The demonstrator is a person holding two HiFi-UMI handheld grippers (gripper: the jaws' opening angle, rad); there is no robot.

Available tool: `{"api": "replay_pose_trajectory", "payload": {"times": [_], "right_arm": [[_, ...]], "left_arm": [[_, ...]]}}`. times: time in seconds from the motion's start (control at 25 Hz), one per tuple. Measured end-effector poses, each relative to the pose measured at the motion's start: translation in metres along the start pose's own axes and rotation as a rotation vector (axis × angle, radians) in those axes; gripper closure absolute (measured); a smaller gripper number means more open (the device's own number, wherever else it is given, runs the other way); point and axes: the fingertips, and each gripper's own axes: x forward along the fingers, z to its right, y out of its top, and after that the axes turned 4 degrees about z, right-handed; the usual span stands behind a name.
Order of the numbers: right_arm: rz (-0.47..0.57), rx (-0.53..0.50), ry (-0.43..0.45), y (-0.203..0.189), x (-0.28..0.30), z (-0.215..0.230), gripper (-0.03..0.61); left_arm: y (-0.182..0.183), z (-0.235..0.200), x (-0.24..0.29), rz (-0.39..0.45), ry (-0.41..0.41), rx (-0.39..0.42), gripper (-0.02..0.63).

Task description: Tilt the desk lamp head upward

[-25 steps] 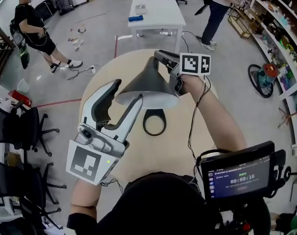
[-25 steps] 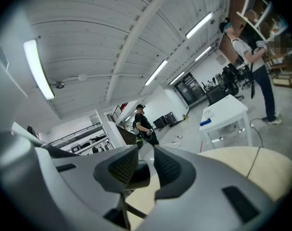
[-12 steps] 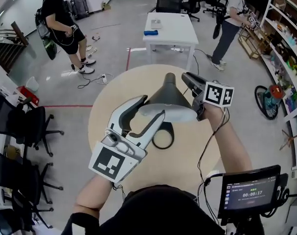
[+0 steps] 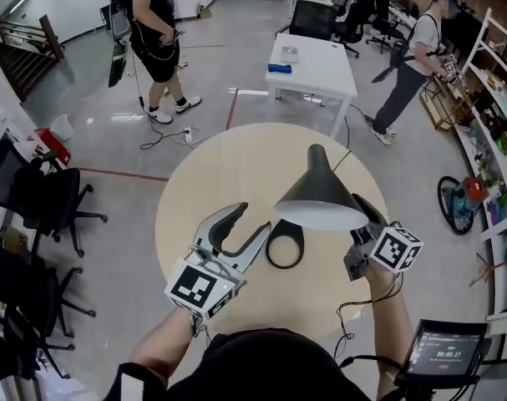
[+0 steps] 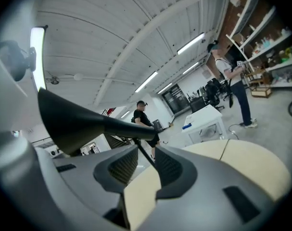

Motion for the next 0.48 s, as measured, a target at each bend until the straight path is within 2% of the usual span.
{"api": "replay_pose_trajectory", "payload": {"times": [0.12, 0.24, 0.36, 0.48], "right_arm": [[-0.012, 0.026, 0.014, -0.033, -0.023, -0.019, 0.471], [-0.062, 0.035, -0.022, -0.073, -0.042, -0.026, 0.471], [-0.075, 0.048, -0.077, -0.102, -0.058, -0.030, 0.471], [-0.072, -0.002, -0.108, -0.115, -0.067, -0.041, 0.471]], "left_arm": [[-0.049, -0.004, -0.020, -0.091, 0.026, -0.080, 0.399], [-0.089, 0.005, -0.035, -0.178, 0.018, -0.143, 0.399], [-0.117, 0.019, -0.045, -0.249, -0.016, -0.188, 0.399], [-0.134, 0.032, -0.047, -0.291, -0.054, -0.217, 0.399]]}}
